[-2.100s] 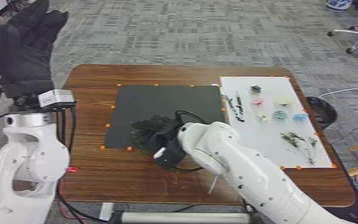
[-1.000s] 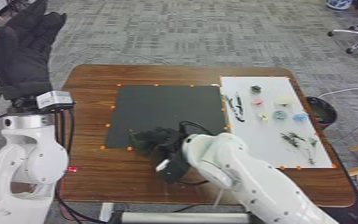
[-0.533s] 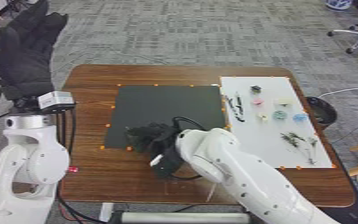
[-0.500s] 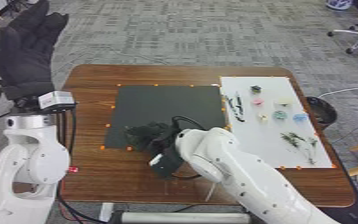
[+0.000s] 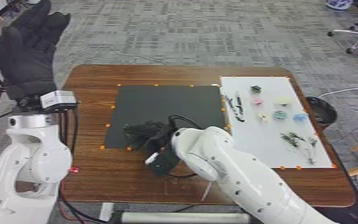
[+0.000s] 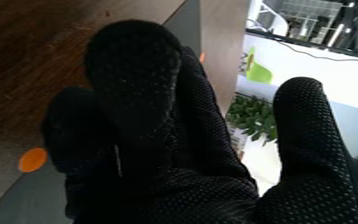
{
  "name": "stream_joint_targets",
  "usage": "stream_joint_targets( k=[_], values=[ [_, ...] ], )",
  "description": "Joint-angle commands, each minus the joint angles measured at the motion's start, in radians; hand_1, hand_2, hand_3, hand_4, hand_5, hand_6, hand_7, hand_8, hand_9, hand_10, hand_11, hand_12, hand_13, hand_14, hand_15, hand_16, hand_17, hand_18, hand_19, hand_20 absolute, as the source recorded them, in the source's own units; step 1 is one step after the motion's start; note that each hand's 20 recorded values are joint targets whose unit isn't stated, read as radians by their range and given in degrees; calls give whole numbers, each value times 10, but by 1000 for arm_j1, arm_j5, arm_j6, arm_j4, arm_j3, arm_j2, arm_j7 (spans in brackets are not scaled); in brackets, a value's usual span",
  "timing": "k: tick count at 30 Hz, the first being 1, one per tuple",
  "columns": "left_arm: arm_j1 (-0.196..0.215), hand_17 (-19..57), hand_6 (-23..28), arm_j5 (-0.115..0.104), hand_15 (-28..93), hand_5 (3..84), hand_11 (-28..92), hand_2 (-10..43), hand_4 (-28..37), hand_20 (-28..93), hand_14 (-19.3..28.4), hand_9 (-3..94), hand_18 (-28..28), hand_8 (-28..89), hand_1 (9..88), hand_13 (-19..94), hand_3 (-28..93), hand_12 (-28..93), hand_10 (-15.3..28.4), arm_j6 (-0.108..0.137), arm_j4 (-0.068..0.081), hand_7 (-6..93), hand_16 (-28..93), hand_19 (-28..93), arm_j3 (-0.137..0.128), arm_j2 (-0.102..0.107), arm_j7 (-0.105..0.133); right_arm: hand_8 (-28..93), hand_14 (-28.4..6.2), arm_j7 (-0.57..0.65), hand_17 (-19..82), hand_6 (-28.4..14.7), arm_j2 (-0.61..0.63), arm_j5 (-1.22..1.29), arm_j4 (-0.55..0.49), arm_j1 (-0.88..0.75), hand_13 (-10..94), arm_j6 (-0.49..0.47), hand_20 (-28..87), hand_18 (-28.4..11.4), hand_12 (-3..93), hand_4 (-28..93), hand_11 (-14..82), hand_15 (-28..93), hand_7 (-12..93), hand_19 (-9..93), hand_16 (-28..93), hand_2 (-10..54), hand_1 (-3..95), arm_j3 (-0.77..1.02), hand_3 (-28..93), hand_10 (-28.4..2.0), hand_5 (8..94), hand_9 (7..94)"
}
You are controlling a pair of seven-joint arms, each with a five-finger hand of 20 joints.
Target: Arrange flowers
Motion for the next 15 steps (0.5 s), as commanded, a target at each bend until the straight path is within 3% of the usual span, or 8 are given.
stream_joint_targets(
  k=[1, 7, 10, 15],
  values=[
    [5, 88, 23, -6, 194, 516, 223, -47, -283, 202, 165, 500, 113, -65, 188, 388, 718, 153, 141, 7, -5, 145, 22, 66, -9, -6, 4, -54, -71, -82, 590, -78, -9, 23, 4, 73, 928, 12, 473, -183, 76, -76, 70, 486, 53, 932, 296, 157, 252, -11, 411, -167, 593, 584],
    [18, 88, 22, -6, 193, 517, 224, -47, -283, 202, 165, 501, 113, -65, 189, 388, 718, 154, 140, 6, -8, 145, 22, 66, -30, -9, -2, -56, -70, -173, 583, -69, -29, -31, 46, 108, 926, -69, 481, -182, 76, -72, 69, 489, 58, 932, 298, 147, 246, -14, 470, -153, 589, 581],
    [21, 88, 22, -3, 193, 516, 224, -47, -283, 202, 164, 501, 113, -65, 188, 388, 720, 153, 140, 2, -3, 146, 22, 66, -28, -14, -12, -58, -70, -189, 578, -66, -27, -56, 42, 95, 920, -110, 485, -185, 75, -78, 66, 492, 57, 932, 301, 145, 245, -4, 486, -149, 576, 565],
    [45, 88, 23, -1, 193, 517, 225, -45, -283, 202, 165, 501, 113, -66, 189, 388, 717, 153, 140, 23, 0, 145, 22, 66, -47, -8, -15, -57, -70, -207, 568, -67, -9, -35, 35, 78, 912, -128, 484, -185, 73, -88, 64, 498, 56, 932, 300, 148, 245, -8, 493, -144, 561, 549]
  ],
)
